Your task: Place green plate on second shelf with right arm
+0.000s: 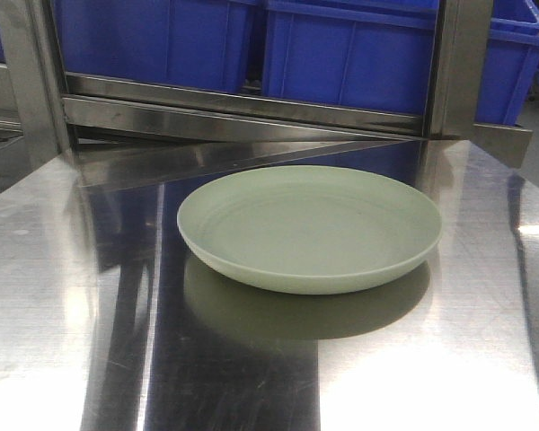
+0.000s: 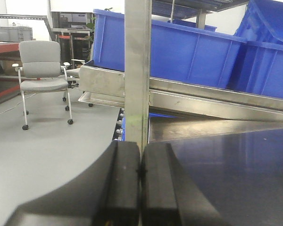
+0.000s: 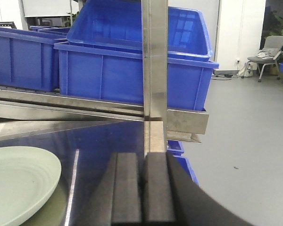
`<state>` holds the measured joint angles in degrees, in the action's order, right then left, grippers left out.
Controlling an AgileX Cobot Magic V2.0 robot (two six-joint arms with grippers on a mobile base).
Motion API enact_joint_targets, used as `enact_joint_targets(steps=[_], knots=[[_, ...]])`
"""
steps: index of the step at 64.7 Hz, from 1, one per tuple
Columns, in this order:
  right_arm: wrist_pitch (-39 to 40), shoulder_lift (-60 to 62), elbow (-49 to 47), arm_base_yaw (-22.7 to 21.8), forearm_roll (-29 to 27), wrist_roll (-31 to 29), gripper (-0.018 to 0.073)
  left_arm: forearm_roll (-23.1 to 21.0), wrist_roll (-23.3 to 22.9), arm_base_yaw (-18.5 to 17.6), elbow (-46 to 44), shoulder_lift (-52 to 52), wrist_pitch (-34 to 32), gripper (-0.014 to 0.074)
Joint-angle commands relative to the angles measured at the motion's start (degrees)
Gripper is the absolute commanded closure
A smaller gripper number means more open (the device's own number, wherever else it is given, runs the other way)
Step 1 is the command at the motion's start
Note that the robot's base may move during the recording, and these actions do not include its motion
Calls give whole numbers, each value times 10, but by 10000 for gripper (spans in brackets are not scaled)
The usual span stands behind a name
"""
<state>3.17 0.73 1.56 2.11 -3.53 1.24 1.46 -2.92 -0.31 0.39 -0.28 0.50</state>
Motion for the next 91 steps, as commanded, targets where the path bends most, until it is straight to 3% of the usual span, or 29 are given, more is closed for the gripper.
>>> enact_joint_targets(steps=[1,12,28,34,46,54,62,72,78,91], knots=[[55,-5,-10,-2,5,-4,508,-5,-4,-3,24,-10,-48,466],[70,-5,-10,-2,4,-4,508,-5,-4,-3,24,-10,-48,466],[226,-5,-14,-2,4,-3,508,-5,-4,-3,24,-10,-48,466],[238,-8,-45,-2,6,-3,508,-5,-4,-3,24,-10,-48,466],[40,-89,-204,-2,6,8,508,-5,-4,-3,24,-10,-48,466],[-32,-194,-332,-1,0,8,508,-5,-4,-3,24,-10,-48,466],[-136,-308,-445,-1,-39,8,508,-5,-4,-3,24,-10,-48,466],[-334,-465,-553,12,-109,4,508,-5,-4,-3,24,-10,-48,466],[-382,-540,-582,35,-142,-8,508,-5,-4,-3,24,-10,-48,466],[-400,-662,-588,72,-208,-8,485,-5,-4,-3,24,-10,-48,466]])
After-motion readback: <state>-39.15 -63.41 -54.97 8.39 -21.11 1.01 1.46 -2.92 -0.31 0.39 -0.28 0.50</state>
